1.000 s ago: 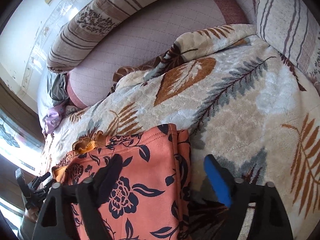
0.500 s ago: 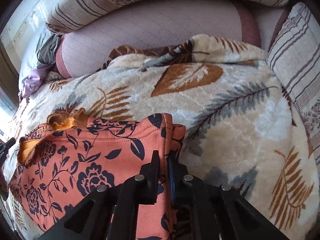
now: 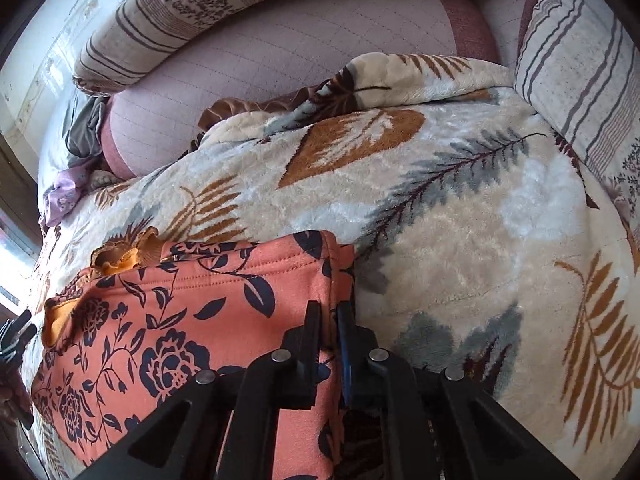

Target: Fold small clothes

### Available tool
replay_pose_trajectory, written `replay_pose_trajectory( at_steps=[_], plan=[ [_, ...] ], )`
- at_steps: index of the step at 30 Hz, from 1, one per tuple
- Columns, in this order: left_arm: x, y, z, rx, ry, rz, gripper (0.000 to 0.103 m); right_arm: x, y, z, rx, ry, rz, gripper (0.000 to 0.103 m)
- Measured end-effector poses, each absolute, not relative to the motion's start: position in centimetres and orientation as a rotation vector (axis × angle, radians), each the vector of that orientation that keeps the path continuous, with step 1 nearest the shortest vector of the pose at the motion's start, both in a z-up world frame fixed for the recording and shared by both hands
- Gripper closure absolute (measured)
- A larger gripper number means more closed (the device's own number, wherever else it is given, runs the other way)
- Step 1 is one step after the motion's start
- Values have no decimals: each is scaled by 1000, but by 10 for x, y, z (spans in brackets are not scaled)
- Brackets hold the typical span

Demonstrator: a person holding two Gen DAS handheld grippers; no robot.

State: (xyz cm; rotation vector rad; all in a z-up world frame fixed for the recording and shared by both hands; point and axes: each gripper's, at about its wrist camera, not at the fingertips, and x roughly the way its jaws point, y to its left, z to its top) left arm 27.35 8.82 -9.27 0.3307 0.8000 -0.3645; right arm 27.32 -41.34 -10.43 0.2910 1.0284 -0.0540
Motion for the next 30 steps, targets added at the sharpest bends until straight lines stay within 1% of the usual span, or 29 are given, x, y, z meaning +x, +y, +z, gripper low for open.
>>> replay_pose_trajectory(
  at_steps=[3, 4, 5, 6, 7, 10, 12, 14, 16, 19, 21, 22, 23, 24, 27, 28, 29, 30],
  plan=[
    [283, 73, -104, 387, 837, -384, 38, 273, -411, -104, 281, 1032, -61, 93],
    [288, 68, -108, 394, 849, -379, 48, 273, -410, -104, 278, 1035, -62, 93],
    [292, 65, -111, 399, 852, -377, 75, 273, -409, -104, 273, 1037, -63, 93],
    [297, 62, -113, 401, 865, -366, 92, 273, -409, -104, 267, 1039, -63, 93],
    [302, 61, -113, 396, 873, -352, 103, 273, -409, -104, 262, 1043, -61, 93],
    [307, 62, -103, 363, 826, -334, 103, 273, -410, -104, 256, 1049, -54, 93],
    [313, 75, -90, 269, 800, -314, 103, 273, -410, -105, 259, 1047, -52, 93],
    [325, 88, -90, 184, 828, -299, 103, 272, -411, -107, 263, 1046, -49, 93],
    [327, 94, -95, 165, 860, -320, 103, 273, -413, -110, 287, 1046, -48, 93],
    [309, 94, -96, 173, 869, -430, 102, 273, -415, -112, 307, 1050, -38, 93],
    [300, 87, -99, 255, 871, -432, 83, 274, -414, -112, 311, 1050, -36, 93],
    [297, 85, -100, 288, 861, -418, 57, 274, -414, -112, 312, 1049, -37, 93],
    [295, 84, -100, 298, 842, -410, 41, 273, -413, -112, 313, 1048, -39, 93],
    [294, 83, -99, 296, 829, -410, 39, 272, -412, -112, 316, 1048, -41, 93],
    [299, 79, -99, 275, 821, -422, 39, 273, -411, -112, 310, 1051, -43, 93],
    [304, 75, -102, 285, 838, -420, 41, 273, -411, -112, 307, 1053, -43, 93],
    [309, 73, -106, 295, 860, -421, 53, 273, -411, -111, 305, 1055, -43, 93],
    [314, 71, -111, 298, 884, -420, 59, 273, -411, -111, 304, 1055, -43, 93]
  ],
)
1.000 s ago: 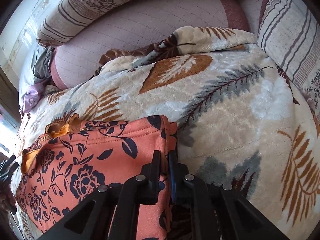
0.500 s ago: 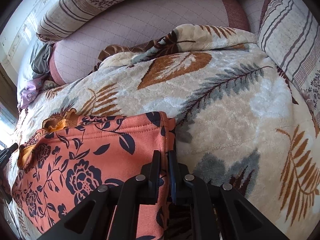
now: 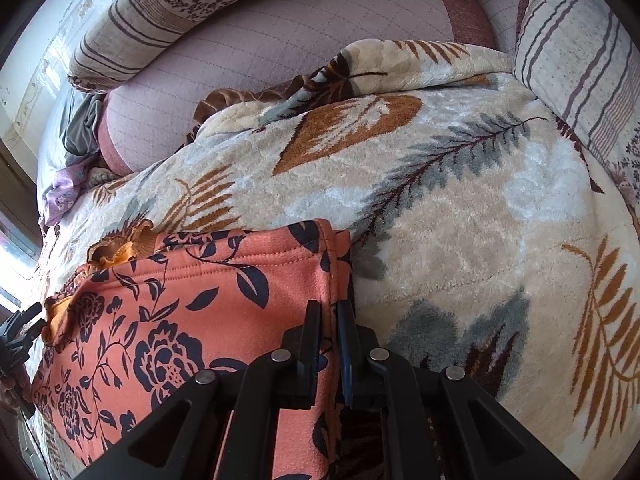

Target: Fold small clothes

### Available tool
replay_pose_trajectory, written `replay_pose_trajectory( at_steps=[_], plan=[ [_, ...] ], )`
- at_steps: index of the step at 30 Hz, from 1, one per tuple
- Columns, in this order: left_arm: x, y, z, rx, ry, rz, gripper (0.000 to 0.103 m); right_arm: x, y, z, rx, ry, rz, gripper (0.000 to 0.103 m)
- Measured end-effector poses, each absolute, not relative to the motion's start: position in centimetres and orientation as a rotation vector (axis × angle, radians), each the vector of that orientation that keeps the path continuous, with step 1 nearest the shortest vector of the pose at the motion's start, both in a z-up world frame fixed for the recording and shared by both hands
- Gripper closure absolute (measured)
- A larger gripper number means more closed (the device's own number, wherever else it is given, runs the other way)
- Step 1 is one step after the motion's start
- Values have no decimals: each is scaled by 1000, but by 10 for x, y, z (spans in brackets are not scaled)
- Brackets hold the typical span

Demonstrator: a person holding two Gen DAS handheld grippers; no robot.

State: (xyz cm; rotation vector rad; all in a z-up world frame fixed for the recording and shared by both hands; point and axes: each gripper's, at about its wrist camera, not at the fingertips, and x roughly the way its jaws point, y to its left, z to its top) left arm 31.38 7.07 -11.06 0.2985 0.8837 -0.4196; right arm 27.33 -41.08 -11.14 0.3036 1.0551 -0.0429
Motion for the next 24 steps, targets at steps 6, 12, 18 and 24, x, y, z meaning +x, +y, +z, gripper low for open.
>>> replay_pose_trajectory(
  at_steps=[6, 12, 18, 24],
  plan=[
    [322, 80, -116, 246, 907, -390, 62, 273, -413, -112, 305, 1056, -30, 93],
    [318, 78, -118, 288, 907, -401, 53, 273, -413, -113, 307, 1054, -32, 93],
    [324, 74, -123, 267, 949, -415, 90, 273, -413, -113, 302, 1059, -32, 93],
    [320, 106, -86, 36, 843, -474, 94, 269, -416, -110, 328, 1033, -33, 93]
  ],
)
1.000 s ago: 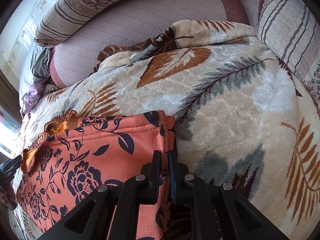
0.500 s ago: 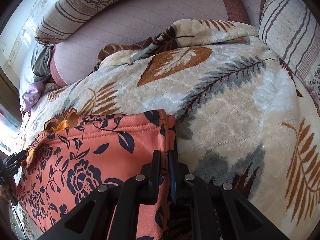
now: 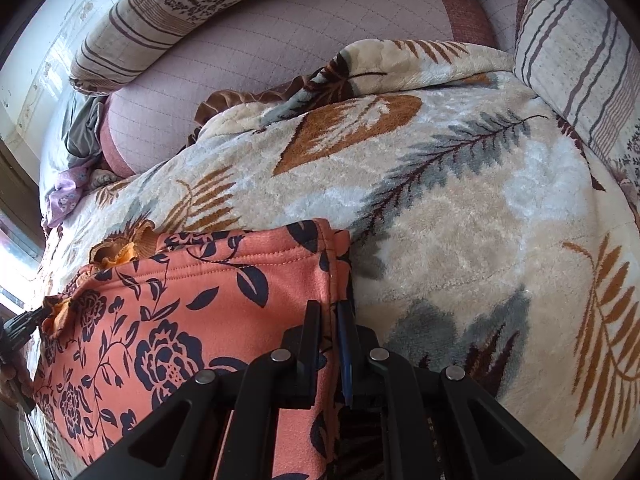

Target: Fold small clothes

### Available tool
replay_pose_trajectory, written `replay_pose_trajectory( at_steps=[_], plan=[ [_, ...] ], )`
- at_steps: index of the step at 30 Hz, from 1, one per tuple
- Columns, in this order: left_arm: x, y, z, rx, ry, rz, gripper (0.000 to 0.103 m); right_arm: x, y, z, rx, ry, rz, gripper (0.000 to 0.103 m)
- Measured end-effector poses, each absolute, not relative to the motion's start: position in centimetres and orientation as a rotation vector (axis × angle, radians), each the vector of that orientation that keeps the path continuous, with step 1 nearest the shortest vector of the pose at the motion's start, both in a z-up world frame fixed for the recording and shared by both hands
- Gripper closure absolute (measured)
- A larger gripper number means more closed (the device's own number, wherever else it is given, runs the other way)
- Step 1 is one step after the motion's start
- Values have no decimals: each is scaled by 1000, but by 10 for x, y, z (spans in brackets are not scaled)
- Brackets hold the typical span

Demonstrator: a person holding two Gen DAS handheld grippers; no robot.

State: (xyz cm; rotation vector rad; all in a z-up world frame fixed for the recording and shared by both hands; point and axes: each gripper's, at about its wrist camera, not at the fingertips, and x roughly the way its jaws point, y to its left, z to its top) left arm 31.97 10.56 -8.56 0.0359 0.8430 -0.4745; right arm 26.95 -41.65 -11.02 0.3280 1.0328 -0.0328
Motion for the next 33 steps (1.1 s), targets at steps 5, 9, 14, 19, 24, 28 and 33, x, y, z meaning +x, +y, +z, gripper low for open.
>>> replay_pose_trajectory(
  at_steps=[5, 9, 14, 19, 24, 28, 33],
  plan=[
    [358, 132, -118, -105, 950, -353, 93, 267, -421, -109, 346, 1020, -58, 93],
    [362, 136, -130, -170, 959, -299, 91, 268, -421, -109, 350, 1031, -70, 93],
    [351, 138, -109, -103, 932, -207, 54, 263, -431, -109, 439, 1037, -64, 87],
    [291, 148, -71, -97, 847, -235, 47, 226, -438, -76, 486, 969, -73, 87],
    [197, 139, -58, -119, 788, -249, 33, 147, -440, -54, 716, 907, -24, 21],
    [135, 126, -73, -266, 805, -230, 25, 76, -415, -67, 903, 895, 50, 2],
    [119, 123, -120, -577, 912, -151, 25, 50, -393, -127, 1166, 939, 38, 3]
  ],
)
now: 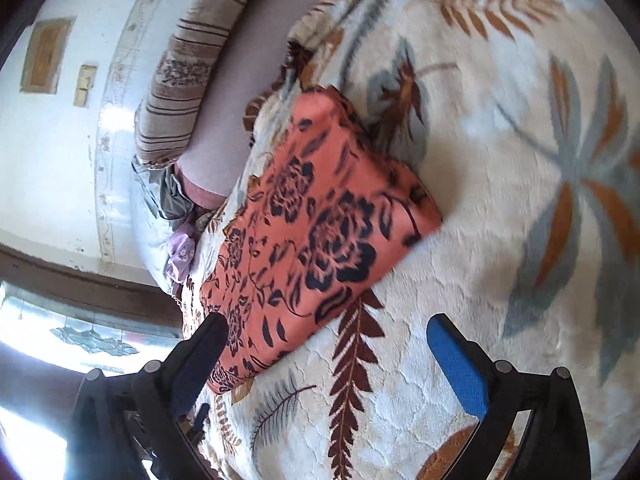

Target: Fold small clothes

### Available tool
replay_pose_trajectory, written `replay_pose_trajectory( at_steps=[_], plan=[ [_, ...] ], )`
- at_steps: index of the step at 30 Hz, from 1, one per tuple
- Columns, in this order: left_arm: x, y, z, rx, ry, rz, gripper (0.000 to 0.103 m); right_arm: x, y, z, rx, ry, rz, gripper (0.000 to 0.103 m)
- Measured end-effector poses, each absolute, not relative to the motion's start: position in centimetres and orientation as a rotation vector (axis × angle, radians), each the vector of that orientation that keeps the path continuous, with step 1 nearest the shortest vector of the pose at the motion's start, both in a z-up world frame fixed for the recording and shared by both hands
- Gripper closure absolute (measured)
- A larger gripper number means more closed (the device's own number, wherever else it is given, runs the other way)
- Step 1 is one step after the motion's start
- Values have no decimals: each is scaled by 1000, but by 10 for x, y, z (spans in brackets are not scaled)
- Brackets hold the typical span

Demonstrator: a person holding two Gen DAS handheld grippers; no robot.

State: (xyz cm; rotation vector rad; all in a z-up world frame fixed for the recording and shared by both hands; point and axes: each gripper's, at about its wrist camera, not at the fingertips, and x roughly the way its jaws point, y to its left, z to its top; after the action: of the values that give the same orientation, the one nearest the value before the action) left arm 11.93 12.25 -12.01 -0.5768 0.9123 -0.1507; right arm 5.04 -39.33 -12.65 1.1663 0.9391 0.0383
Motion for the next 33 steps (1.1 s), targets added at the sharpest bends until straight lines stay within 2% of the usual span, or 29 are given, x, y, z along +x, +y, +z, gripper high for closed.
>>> replay_pose_trajectory(
  at_steps=[3, 7, 8, 9, 10, 11, 12, 14, 17, 21, 23, 24, 26, 29, 30, 31, 33],
  plan=[
    [132, 122, -135, -669, 920, -70, 25, 66, -393, -134, 1227, 865, -20, 3],
    [159, 113, -131, -650, 905, -1, 25, 99, -389, -139, 1195, 877, -82, 6],
    [166, 113, -133, -650, 907, 18, 25, 104, -388, -141, 1183, 878, -101, 15],
    [171, 114, -135, -656, 914, 33, 26, 108, -390, -144, 1172, 889, -122, 45],
    [175, 113, -135, -647, 919, 51, 37, 114, -391, -151, 1167, 921, -134, 67],
    [181, 112, -134, -606, 947, 71, 90, 117, -392, -158, 1166, 943, -139, 85],
    [189, 110, -136, -606, 998, 26, 91, 119, -391, -158, 1138, 950, -142, 87],
    [192, 114, -126, -607, 1007, 26, 91, 123, -386, -139, 1035, 960, -135, 91],
    [174, 112, -81, -549, 919, -18, 91, 121, -382, -90, 940, 908, -81, 93],
    [114, 109, -25, -515, 824, -65, 91, 94, -381, -21, 861, 823, -20, 94],
    [78, 117, -20, -516, 812, -67, 90, 65, -383, -3, 852, 807, -1, 94],
    [62, 122, -26, -520, 830, -59, 89, 47, -385, -2, 854, 817, 2, 94],
    [37, 131, -55, -505, 890, -25, 75, 13, -382, -20, 865, 885, -1, 90],
    [22, 146, -116, -451, 1089, 112, 62, -30, -383, -91, 865, 1143, -96, 80],
    [17, 152, -121, -481, 1078, 86, 61, -42, -390, -111, 933, 1194, -108, 80],
    [13, 157, -115, -487, 1046, 80, 58, -54, -397, -117, 1006, 1158, -90, 80],
    [9, 161, -93, -434, 991, 157, 52, -65, -403, -99, 937, 1110, -146, 80]
  ],
)
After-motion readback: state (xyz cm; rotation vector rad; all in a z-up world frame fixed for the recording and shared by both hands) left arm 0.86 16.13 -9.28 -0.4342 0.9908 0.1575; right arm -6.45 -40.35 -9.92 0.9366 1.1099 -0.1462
